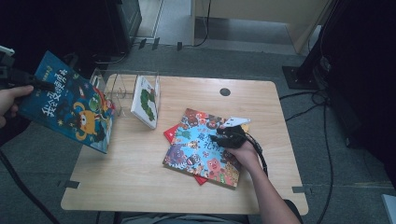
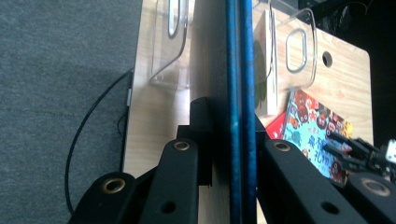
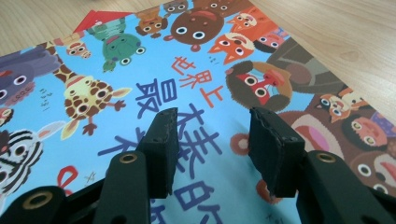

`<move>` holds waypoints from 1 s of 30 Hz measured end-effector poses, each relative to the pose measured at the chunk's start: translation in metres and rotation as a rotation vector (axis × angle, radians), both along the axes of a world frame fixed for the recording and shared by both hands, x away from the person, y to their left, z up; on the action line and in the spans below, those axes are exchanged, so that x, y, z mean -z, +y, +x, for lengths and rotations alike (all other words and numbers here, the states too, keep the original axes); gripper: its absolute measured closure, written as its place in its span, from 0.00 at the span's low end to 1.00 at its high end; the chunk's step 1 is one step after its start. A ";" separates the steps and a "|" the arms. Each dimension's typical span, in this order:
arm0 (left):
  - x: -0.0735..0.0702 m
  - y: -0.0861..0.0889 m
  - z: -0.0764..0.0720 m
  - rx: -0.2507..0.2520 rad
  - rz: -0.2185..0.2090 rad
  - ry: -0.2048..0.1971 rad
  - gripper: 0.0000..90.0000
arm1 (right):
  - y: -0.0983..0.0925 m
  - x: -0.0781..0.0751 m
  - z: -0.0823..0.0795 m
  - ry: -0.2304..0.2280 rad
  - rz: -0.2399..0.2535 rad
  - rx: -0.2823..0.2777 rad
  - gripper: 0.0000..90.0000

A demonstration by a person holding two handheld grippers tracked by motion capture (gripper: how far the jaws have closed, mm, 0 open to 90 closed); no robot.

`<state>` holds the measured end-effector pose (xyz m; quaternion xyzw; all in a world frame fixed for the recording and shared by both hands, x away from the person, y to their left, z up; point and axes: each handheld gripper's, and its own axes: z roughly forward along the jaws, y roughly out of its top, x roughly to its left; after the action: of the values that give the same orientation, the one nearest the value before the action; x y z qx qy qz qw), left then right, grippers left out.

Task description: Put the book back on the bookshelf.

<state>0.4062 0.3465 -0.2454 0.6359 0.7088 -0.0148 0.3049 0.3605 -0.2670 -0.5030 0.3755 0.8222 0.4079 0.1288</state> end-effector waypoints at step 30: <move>0.018 -0.012 0.088 0.071 0.019 -0.012 0.90 | -0.015 0.004 -0.045 -0.043 0.000 0.007 0.57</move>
<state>0.4939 0.3342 -0.2636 0.6638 0.6839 -0.0149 0.3022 0.3150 -0.2817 -0.5070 0.3697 0.8179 0.4154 0.1477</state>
